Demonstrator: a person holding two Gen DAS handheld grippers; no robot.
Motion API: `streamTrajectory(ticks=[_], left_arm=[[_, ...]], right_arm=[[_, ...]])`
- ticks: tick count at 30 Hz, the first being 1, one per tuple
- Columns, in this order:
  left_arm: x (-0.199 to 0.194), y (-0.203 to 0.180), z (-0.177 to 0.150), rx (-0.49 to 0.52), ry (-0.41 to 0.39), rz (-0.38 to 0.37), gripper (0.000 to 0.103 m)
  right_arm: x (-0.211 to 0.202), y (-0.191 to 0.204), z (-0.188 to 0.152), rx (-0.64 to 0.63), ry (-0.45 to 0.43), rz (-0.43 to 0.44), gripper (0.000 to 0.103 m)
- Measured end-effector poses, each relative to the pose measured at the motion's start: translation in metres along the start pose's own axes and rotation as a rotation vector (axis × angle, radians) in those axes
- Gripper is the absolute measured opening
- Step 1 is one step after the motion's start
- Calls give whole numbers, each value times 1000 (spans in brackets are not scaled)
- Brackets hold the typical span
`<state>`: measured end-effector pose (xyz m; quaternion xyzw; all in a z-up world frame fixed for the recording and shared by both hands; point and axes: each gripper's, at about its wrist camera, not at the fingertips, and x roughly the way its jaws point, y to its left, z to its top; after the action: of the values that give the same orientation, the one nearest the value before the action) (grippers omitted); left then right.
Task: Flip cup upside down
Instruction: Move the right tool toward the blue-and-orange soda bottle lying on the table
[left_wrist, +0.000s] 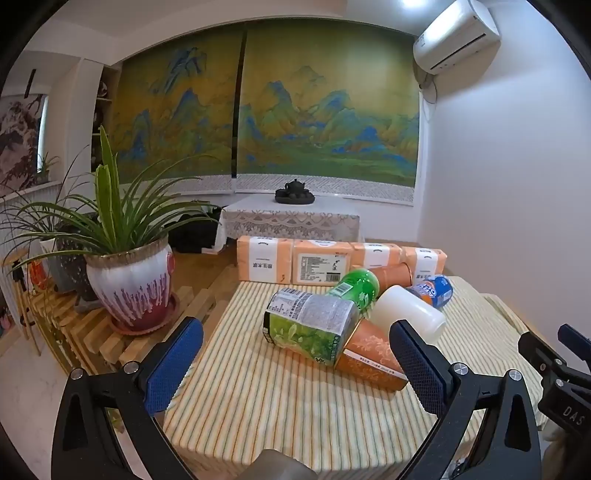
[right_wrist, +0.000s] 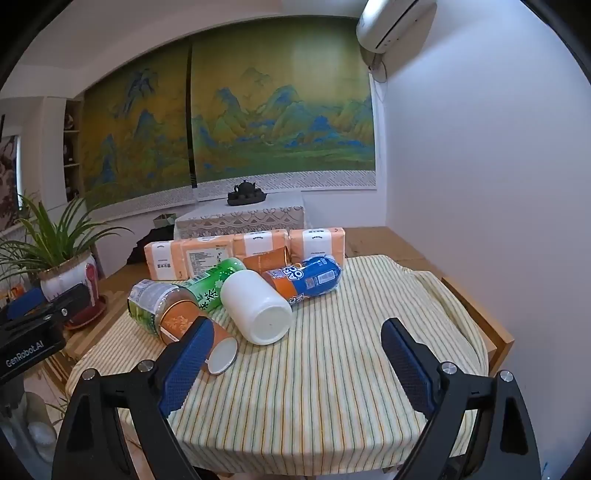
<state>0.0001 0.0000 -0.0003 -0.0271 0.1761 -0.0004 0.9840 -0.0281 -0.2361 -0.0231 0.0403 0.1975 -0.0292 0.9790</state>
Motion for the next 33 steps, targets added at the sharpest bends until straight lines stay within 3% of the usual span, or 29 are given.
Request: streamTrajectory(ticks=[10,33], left_arm=[[4,8,-2,-4,41,5,102],[1,9,0,18,22,17,102]], right_arm=[[1,-1,0,0,16,5,90],[3,-3,4,34,23,-7,90]])
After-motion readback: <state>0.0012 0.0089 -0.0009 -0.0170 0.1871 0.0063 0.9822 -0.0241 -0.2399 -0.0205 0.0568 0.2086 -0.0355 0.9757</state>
